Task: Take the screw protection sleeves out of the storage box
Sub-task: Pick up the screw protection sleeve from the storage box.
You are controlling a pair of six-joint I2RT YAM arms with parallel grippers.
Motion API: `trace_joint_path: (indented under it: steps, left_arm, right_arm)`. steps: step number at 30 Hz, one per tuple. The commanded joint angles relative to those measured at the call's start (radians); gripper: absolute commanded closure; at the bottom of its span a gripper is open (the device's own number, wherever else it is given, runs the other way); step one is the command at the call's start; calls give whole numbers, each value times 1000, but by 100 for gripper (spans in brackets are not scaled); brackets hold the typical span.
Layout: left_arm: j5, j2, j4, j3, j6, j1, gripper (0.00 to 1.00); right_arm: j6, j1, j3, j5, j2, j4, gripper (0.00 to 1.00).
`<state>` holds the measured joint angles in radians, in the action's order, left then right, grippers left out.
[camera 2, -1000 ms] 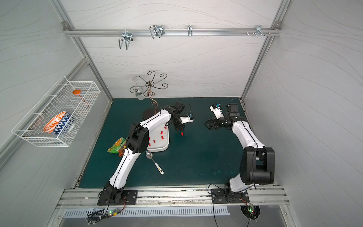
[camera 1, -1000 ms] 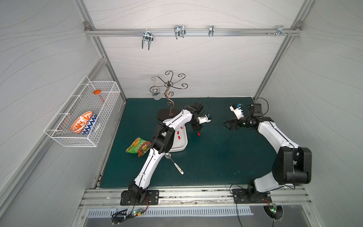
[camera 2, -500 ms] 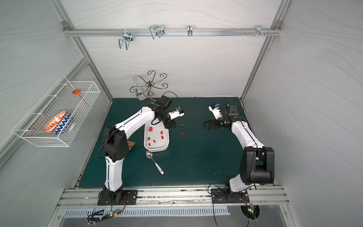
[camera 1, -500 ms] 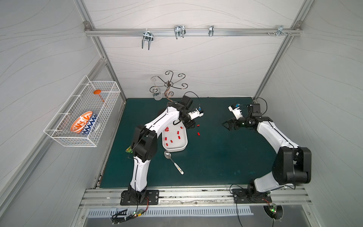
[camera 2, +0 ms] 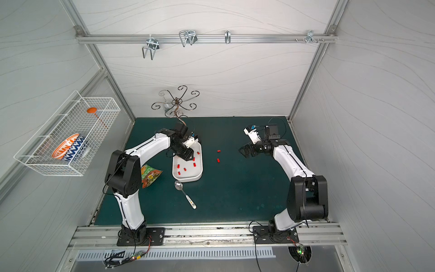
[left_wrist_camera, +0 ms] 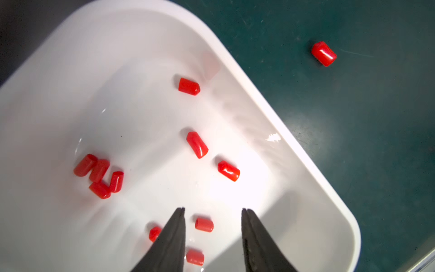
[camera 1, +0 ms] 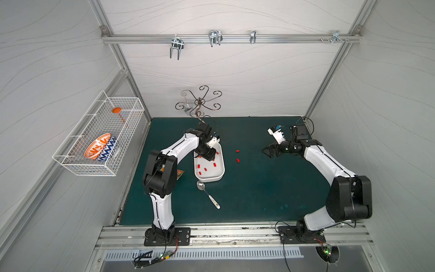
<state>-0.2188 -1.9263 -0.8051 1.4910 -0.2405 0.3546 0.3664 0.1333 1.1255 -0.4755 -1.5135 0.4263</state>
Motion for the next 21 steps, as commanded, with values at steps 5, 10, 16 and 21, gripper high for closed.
trace_joint_path:
  steps: [5, 10, 16, 21]
  left_arm:
    - [49, -49, 78, 11, 68, 25, 56]
    - [82, -95, 87, 41, 79, 27, 56]
    - [104, -149, 85, 78, 86, 32, 56]
    - [110, -170, 101, 91, 102, 32, 56]
  right_arm:
    - [14, 1, 16, -14, 4, 0, 1]
    - [10, 1, 15, -21, -2, 2, 1]
    - [11, 2, 14, -20, -2, 2, 1]
    - [12, 3, 14, -20, 6, 0, 1]
